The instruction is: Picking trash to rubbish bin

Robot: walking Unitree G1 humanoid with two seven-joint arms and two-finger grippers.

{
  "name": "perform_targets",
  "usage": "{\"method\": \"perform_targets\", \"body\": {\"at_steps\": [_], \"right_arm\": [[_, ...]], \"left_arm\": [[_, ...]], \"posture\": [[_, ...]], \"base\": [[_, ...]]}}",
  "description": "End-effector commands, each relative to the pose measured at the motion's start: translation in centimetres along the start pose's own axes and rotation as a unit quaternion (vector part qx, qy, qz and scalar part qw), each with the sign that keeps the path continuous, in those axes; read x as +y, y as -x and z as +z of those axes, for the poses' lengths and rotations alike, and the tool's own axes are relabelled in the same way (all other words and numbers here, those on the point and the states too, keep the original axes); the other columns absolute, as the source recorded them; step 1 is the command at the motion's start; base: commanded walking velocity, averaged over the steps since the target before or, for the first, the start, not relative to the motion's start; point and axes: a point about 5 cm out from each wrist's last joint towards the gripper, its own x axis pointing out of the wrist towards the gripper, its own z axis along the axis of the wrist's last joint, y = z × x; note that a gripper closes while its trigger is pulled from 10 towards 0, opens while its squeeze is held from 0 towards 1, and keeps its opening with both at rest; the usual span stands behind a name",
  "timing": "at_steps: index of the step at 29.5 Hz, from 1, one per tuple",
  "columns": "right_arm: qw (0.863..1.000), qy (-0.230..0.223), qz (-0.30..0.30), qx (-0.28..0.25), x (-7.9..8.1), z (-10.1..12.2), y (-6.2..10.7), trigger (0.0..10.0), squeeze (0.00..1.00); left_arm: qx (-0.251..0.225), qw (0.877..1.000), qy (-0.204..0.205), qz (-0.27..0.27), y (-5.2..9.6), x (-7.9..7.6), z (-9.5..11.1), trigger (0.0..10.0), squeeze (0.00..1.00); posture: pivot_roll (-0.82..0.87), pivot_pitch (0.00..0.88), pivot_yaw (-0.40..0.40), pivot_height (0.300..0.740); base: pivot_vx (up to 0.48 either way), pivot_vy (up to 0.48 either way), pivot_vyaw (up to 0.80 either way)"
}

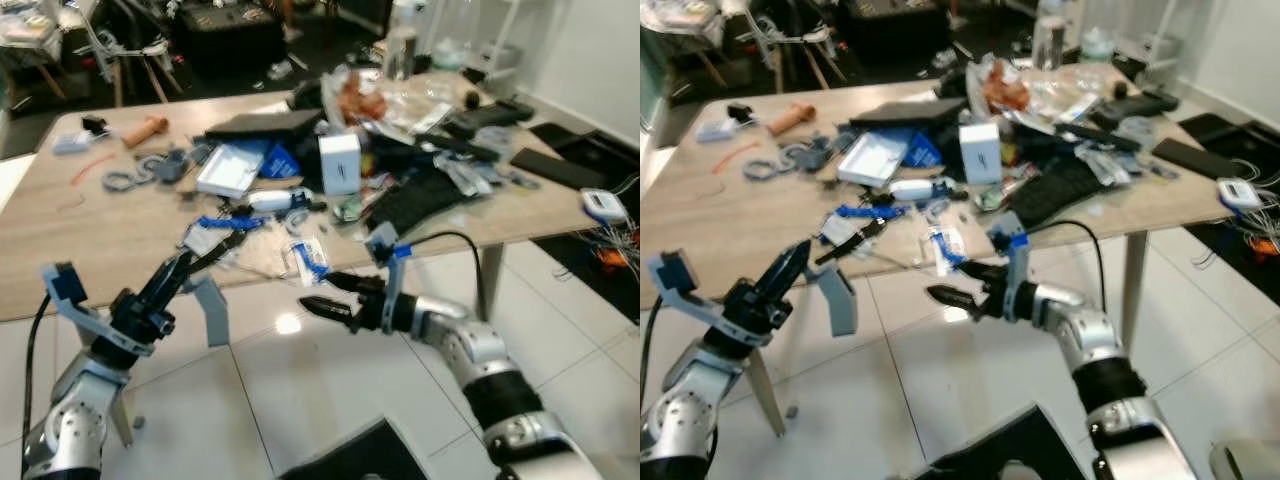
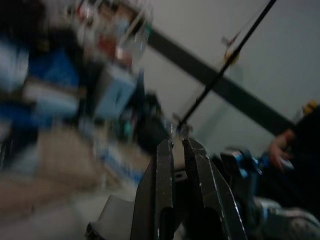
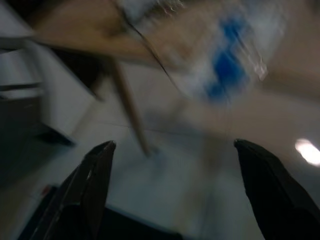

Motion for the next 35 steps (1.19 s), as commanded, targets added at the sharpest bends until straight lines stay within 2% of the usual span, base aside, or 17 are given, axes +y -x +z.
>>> {"method": "perform_targets", "body": {"at_steps": [1,5,9,10,11,13,15,19,21,22,23,24,27,28,31,32,35], "right_arm": [[1.000,-0.002,-0.024,0.014,-0.3,-1.1,-0.1,10.0,0.00],[0.994,-0.022,-0.092,0.049,-1.9,-3.3,0.9,10.0,0.00],[0.976,-0.059,-0.187,0.097,-3.5,-7.0,3.0,10.0,0.00],[0.976,-0.059,-0.187,0.097,-3.5,-7.0,3.0,10.0,0.00],[0.960,-0.089,-0.240,0.111,-4.1,-8.9,4.2,10.0,0.00],[0.940,-0.119,-0.295,0.122,-4.5,-10.6,5.6,10.0,0.00],[0.934,-0.126,-0.311,0.126,-4.6,-11.1,6.0,10.0,0.00],[0.888,-0.159,-0.394,0.178,-4.4,-15.1,9.3,10.0,0.00],[0.875,-0.172,-0.408,0.196,-3.9,-16.6,10.2,10.0,0.00],[0.875,-0.172,-0.408,0.196,-3.9,-16.6,10.2,10.0,0.00],[0.861,-0.182,-0.419,0.221,-3.2,-18.3,11.2,10.0,0.00],[0.861,-0.182,-0.419,0.221,-3.2,-18.3,11.2,10.0,0.00],[0.847,-0.190,-0.430,0.248,-2.3,-20.0,12.1,10.0,0.00],[0.838,-0.190,-0.437,0.265,-1.8,-20.8,12.6,10.0,0.00],[0.820,-0.194,-0.450,0.297,-0.9,-22.4,13.7,10.0,0.00],[0.820,-0.194,-0.450,0.297,-0.9,-22.4,13.7,10.0,0.00],[0.811,-0.193,-0.451,0.317,-0.2,-23.3,14.2,10.0,0.00]], "left_arm": [[0.027,0.999,-0.001,0.019,1.1,0.5,-0.8,10.0,0.00],[0.071,0.997,0.012,0.037,2.4,1.0,-2.4,10.0,0.00],[0.145,0.986,0.026,0.081,4.9,1.9,-5.1,10.0,0.00],[0.145,0.986,0.026,0.081,4.9,1.9,-5.1,10.0,0.00],[0.182,0.976,0.028,0.112,6.3,2.4,-6.2,10.0,0.00],[0.208,0.967,0.032,0.147,7.5,3.0,-7.2,10.0,0.00],[0.213,0.964,0.033,0.157,7.9,3.2,-7.4,10.0,0.00],[0.230,0.942,0.053,0.238,10.5,4.2,-8.7,10.0,0.00],[0.231,0.933,0.062,0.269,11.5,4.4,-9.1,10.0,0.00],[0.231,0.933,0.062,0.269,11.5,4.4,-9.1,10.0,0.00],[0.242,0.921,0.067,0.299,12.4,4.5,-9.8,10.0,0.00],[0.242,0.921,0.067,0.299,12.4,4.5,-9.8,10.0,0.00],[0.253,0.903,0.064,0.342,13.4,4.7,-10.4,10.0,0.00],[0.260,0.885,0.066,0.382,14.1,4.9,-10.9,10.0,0.00],[0.269,0.848,0.079,0.450,15.6,4.8,-12.0,10.0,0.00],[0.269,0.848,0.079,0.450,15.6,4.8,-12.0,10.0,0.00],[0.285,0.827,0.085,0.477,16.2,4.5,-12.9,10.0,0.00]], "posture": [[-0.06,0.064,0.043,0.740],[-0.06,0.064,0.044,0.740],[-0.06,0.064,0.044,0.740],[-0.06,0.064,0.044,0.740],[-0.06,0.065,0.046,0.740],[-0.06,0.063,0.046,0.740],[-0.06,0.063,0.046,0.740],[-0.06,0.063,0.049,0.740],[-0.06,0.062,0.050,0.740],[-0.06,0.062,0.050,0.740],[-0.06,0.064,0.051,0.740],[-0.06,0.064,0.051,0.740],[-0.05,0.062,0.050,0.740],[-0.05,0.060,0.052,0.740],[-0.05,0.053,0.053,0.740],[-0.05,0.053,0.053,0.740],[-0.05,0.053,0.053,0.740]], "base": [[-0.386,0.000,0.00],[-0.386,0.000,0.00],[-0.386,0.000,0.00],[-0.386,0.000,0.00],[-0.386,0.000,0.00],[-0.384,0.000,0.00],[-0.386,0.000,0.00],[-0.385,0.000,0.00],[-0.379,0.000,0.00],[-0.379,0.000,0.00],[-0.382,0.000,0.00],[-0.382,0.000,0.00],[-0.383,0.000,0.00],[-0.401,0.000,0.00],[-0.401,0.000,0.00],[-0.401,0.000,0.00],[-0.377,0.000,0.00]]}}
